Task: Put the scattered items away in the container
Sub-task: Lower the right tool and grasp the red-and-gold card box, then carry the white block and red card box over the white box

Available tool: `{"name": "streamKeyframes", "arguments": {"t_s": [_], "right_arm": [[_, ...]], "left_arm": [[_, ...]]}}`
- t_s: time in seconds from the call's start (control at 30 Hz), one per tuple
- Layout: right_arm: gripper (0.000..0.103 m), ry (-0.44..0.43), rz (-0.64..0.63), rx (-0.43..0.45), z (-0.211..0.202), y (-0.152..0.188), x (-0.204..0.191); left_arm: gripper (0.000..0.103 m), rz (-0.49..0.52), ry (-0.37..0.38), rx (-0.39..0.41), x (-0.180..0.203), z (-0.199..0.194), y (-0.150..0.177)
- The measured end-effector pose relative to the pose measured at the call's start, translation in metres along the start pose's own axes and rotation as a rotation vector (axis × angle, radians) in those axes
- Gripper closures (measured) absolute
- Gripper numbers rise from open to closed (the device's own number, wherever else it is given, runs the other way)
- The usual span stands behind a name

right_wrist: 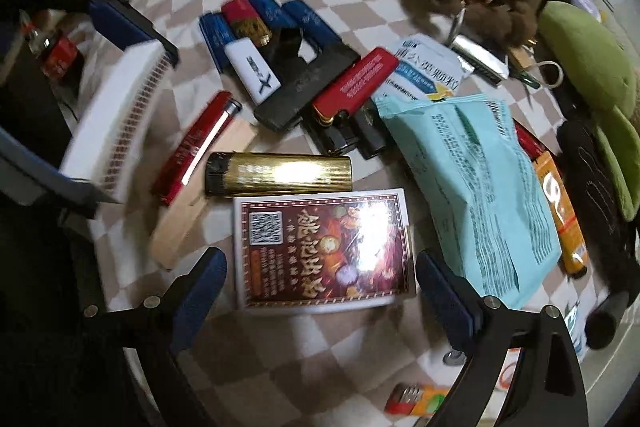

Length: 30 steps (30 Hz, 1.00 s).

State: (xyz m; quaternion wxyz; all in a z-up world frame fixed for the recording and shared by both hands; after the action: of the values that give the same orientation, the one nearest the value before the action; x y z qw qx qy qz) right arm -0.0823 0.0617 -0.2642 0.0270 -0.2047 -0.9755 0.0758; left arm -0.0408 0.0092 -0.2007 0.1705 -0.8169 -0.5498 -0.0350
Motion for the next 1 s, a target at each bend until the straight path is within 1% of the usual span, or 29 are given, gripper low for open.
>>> {"name": "streamKeyframes", "arguments": {"t_s": [0.07, 0.2, 0.3, 0.4, 0.5, 0.67, 0.83, 1.0], "right_arm": [[0.008, -0.003, 0.006, -0.036, 0.009, -0.001, 0.001], [0.011, -0.019, 0.064, -0.066, 0.012, -0.002, 0.003], [0.011, -0.02, 0.169, -0.091, 0.011, 0.001, 0.009], [0.011, -0.029, 0.296, -0.092, 0.002, 0.007, 0.02], [0.012, -0.066, 0.427, -0.045, -0.021, 0.014, 0.034], [0.012, -0.116, 0.604, 0.076, -0.068, 0.031, 0.058], [0.012, -0.109, 0.702, 0.166, -0.102, 0.046, 0.074], [0.012, -0.097, 0.797, 0.268, -0.137, 0.066, 0.099]], "left_arm": [[0.036, 0.001, -0.001, -0.003, -0.002, 0.001, 0.001], [0.036, 0.006, -0.014, -0.007, -0.005, 0.0, 0.001], [0.036, 0.005, -0.025, 0.009, -0.006, -0.005, -0.003], [0.036, 0.008, -0.038, 0.035, -0.006, -0.015, -0.009], [0.036, 0.008, -0.042, 0.071, -0.004, -0.027, -0.02], [0.036, 0.009, -0.036, 0.134, 0.006, -0.049, -0.044], [0.036, 0.041, -0.034, 0.186, 0.032, -0.063, -0.07], [0.036, 0.09, -0.039, 0.235, 0.065, -0.074, -0.097]]}}
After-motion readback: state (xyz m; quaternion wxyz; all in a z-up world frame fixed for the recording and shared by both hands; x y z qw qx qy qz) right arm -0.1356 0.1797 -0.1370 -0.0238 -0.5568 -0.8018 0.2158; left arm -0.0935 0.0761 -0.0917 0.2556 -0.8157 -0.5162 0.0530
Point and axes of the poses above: each gripper's, at about its wrist camera, not at the fingertips, and z roughly the way its jaws point, x to its right, y to its underside, the point moved 7 cm from there along z, roughly the way its jaws point, and after that the axes turned 5 degrees about -x, right-handed, at the moved point
